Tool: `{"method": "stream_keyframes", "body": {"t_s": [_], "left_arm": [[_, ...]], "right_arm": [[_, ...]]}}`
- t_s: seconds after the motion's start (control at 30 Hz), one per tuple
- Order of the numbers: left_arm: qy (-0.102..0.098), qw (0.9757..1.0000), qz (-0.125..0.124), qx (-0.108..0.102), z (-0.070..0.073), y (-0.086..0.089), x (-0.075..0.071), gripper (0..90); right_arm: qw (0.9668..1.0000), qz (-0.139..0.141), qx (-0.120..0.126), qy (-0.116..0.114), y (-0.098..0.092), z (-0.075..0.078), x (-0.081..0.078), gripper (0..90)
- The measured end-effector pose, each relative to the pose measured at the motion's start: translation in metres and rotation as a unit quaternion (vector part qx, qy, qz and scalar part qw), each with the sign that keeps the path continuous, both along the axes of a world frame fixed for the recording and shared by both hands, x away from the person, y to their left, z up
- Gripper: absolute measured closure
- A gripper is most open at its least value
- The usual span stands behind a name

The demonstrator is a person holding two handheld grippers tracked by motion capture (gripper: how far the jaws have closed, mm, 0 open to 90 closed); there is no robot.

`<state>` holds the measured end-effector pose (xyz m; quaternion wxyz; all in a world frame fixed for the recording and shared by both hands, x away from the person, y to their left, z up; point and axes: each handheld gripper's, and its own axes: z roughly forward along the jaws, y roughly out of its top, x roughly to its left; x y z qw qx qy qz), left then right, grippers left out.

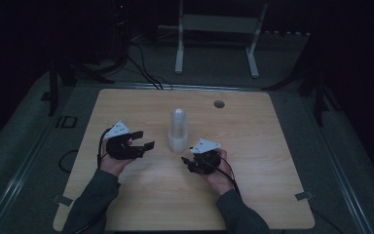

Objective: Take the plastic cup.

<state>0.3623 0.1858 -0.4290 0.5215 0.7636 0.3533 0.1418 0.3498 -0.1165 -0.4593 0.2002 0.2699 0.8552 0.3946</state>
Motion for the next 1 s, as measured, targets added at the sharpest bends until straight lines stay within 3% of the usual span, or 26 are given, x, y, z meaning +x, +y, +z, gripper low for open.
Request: {"method": "stream_keyframes", "body": {"t_s": [0.27, 0.5, 0.77, 1.0], "left_arm": [[-0.009, 0.9999, -0.009, 0.009, 0.015, -0.006, 0.008, 29.4], [-0.017, 0.9995, -0.018, 0.02, 0.024, -0.013, 0.01, 29.2], [-0.028, 0.9988, -0.028, 0.029, 0.031, -0.023, 0.015, 26.8], [-0.033, 0.9984, -0.033, 0.033, 0.037, -0.03, 0.02, 25.0]], "right_arm": [[0.9996, -0.019, 0.018, 0.004, 0.001, 0.004, 0.01, 54.3], [0.9995, -0.017, 0.026, 0.006, 0.003, 0.006, 0.015, 56.0], [0.999, -0.031, 0.033, 0.002, 0.002, 0.01, 0.024, 43.6], [0.9985, -0.034, 0.042, 0.004, 0.0, 0.014, 0.03, 41.7]]}}
